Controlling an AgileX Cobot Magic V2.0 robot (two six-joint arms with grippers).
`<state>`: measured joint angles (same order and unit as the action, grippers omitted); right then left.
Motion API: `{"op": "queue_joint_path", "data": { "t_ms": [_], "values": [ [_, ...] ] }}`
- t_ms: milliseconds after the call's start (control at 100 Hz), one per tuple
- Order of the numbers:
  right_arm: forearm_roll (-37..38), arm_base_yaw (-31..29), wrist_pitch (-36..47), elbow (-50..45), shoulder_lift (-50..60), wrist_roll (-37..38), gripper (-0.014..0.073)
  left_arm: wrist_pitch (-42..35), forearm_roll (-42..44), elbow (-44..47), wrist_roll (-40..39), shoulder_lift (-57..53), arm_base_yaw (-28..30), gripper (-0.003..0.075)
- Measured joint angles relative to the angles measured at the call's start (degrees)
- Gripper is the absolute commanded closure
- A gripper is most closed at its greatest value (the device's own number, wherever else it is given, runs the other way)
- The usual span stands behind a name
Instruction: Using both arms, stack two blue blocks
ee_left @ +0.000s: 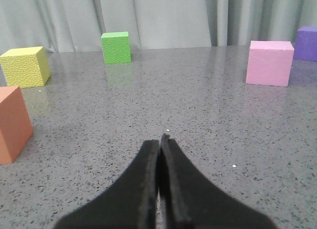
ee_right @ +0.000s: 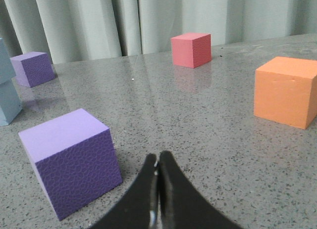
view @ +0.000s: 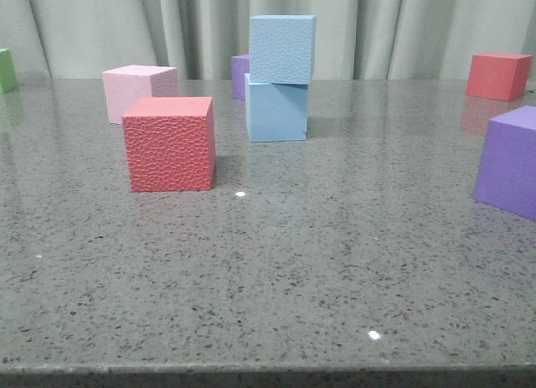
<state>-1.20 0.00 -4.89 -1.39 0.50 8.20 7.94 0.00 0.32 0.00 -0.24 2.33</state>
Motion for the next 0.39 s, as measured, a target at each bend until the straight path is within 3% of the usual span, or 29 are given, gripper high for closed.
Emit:
{"op": "queue_joint_path", "data": {
  "t_ms": [390],
  "values": [
    [0.2, 0.0, 0.0, 0.0, 0.0, 0.0, 0.0707, 0.0, 0.0, 0.0, 0.0, 0.0, 0.0, 0.0739]
  ]
}}
